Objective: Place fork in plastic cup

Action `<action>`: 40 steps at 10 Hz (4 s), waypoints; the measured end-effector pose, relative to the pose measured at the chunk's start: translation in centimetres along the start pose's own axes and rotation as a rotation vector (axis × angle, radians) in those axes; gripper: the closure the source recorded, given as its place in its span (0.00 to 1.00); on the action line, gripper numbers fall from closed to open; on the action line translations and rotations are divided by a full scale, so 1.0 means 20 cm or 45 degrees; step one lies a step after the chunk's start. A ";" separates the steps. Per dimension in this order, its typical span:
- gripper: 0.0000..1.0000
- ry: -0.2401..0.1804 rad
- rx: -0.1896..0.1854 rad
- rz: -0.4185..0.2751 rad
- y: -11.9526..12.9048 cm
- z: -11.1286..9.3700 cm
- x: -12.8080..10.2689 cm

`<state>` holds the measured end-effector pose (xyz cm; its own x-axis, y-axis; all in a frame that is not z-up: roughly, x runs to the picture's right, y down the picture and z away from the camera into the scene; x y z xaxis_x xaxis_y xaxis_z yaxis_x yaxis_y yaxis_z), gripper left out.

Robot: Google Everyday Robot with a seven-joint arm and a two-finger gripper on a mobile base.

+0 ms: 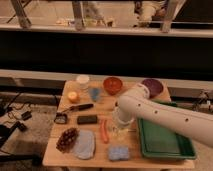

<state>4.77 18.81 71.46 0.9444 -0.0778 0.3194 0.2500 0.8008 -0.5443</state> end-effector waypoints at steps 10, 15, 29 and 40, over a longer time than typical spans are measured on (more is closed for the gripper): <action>0.20 -0.032 -0.093 0.155 -0.16 0.30 0.16; 0.20 -0.076 -0.133 0.229 -0.17 0.38 0.27; 0.20 -0.119 -0.160 0.256 -0.11 0.47 0.35; 0.20 -0.153 -0.086 0.307 -0.14 0.47 0.46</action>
<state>10.77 21.44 83.11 0.9474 0.1846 0.2614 0.0381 0.7460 -0.6649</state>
